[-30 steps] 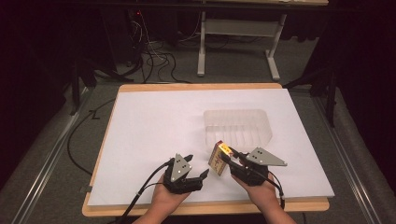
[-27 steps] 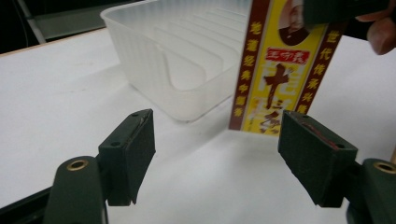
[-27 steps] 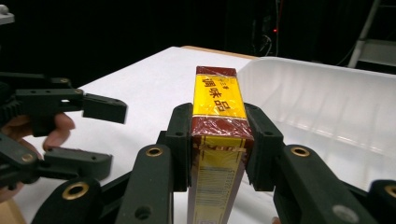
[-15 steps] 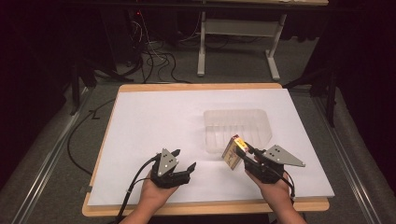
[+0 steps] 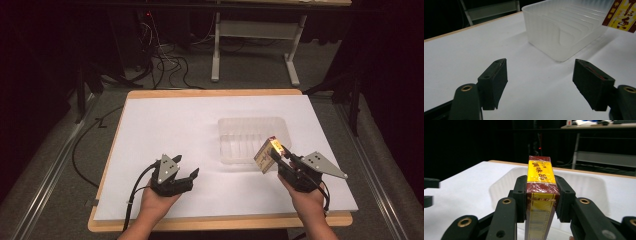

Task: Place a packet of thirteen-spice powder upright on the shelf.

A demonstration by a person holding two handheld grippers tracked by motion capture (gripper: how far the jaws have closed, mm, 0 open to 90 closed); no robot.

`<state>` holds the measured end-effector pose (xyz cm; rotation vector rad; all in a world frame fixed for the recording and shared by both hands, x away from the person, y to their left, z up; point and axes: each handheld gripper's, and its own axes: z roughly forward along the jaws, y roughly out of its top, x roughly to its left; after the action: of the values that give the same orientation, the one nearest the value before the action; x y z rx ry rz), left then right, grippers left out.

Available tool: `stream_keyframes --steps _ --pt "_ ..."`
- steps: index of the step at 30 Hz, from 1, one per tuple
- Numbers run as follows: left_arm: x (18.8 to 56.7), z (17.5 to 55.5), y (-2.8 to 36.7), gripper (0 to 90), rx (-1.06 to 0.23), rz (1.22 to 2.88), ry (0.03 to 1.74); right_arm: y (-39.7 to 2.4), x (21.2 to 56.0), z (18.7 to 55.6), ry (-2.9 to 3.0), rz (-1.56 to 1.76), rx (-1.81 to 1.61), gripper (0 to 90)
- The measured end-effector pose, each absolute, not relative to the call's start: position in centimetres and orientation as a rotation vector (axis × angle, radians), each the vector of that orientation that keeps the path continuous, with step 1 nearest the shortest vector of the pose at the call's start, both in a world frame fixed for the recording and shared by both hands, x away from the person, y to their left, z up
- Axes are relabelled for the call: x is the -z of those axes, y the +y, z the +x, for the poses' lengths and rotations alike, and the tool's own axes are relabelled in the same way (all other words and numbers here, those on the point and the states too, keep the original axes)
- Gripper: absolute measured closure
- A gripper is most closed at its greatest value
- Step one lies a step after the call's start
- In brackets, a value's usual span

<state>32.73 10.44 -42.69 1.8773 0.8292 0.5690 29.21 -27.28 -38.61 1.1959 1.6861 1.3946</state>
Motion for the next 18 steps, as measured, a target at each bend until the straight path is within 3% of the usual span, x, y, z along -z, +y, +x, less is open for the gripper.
stream_keyframes --steps 18 --pt "42.9 33.0 11.0 28.4 -0.578 1.9 0.839 -29.1 37.1 31.5 1.516 1.278 -1.281 68.1"
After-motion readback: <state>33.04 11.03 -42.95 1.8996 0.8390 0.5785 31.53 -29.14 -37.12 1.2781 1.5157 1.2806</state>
